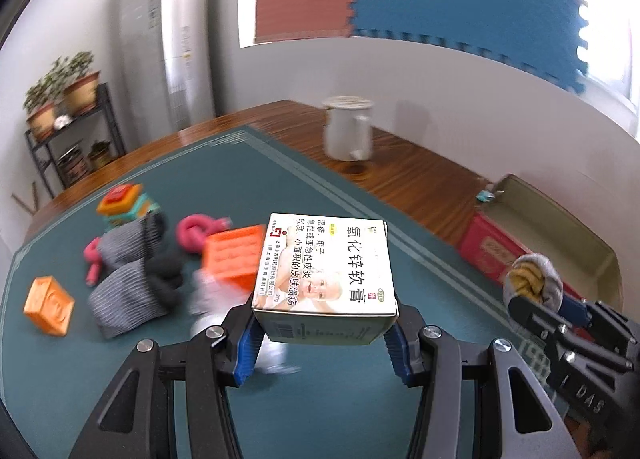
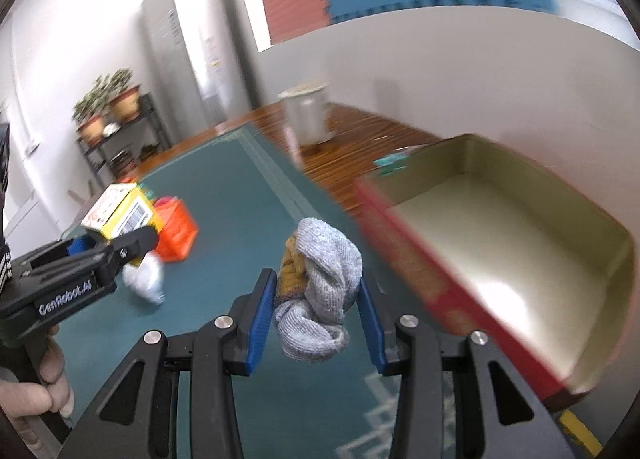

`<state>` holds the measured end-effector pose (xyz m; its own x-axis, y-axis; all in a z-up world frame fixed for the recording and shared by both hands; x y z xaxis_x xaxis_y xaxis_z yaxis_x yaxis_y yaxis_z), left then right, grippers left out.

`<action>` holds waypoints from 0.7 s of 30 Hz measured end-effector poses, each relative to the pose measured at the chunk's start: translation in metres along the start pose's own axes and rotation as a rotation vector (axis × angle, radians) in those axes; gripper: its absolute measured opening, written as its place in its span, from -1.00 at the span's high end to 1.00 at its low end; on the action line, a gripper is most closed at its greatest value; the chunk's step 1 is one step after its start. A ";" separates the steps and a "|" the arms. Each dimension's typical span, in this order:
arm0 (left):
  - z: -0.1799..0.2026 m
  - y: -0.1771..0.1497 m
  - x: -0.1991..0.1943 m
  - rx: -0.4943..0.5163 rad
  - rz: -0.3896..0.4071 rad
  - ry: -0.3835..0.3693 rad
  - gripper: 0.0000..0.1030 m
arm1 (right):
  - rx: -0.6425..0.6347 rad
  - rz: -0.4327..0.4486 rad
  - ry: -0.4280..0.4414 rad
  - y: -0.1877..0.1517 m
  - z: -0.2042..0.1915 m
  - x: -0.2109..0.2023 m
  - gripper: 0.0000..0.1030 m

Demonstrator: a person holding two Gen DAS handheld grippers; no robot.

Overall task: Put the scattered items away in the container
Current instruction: 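Carry both items to the red tin box and open both grippers to drop them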

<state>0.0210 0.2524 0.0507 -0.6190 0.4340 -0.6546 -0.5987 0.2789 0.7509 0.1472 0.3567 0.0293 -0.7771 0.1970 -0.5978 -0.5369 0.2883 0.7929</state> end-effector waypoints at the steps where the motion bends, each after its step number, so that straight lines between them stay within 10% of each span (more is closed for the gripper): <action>1: 0.010 0.001 0.001 0.012 -0.001 -0.013 -0.05 | 0.016 0.009 -0.017 0.001 0.011 -0.004 0.14; 13: 0.078 0.009 0.013 0.087 -0.017 -0.099 -0.05 | 0.141 0.083 -0.211 0.008 0.115 -0.047 0.14; 21: 0.097 0.013 0.025 0.107 -0.029 -0.109 -0.05 | 0.208 0.072 -0.231 0.004 0.143 -0.046 -0.24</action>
<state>0.0471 0.3499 0.0520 -0.5399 0.5132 -0.6671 -0.5541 0.3799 0.7407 0.2284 0.4828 0.0430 -0.7025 0.4244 -0.5713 -0.3866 0.4464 0.8070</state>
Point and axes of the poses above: each gripper's, at about its wrist camera, not at the fingertips, and x roughly the way its jaws point, z to its right, y to its top, the point moved 7 cm from there along x, roughly the way its jaws point, and after that the axes turned 6 degrees about -x, right-handed, at the moved point
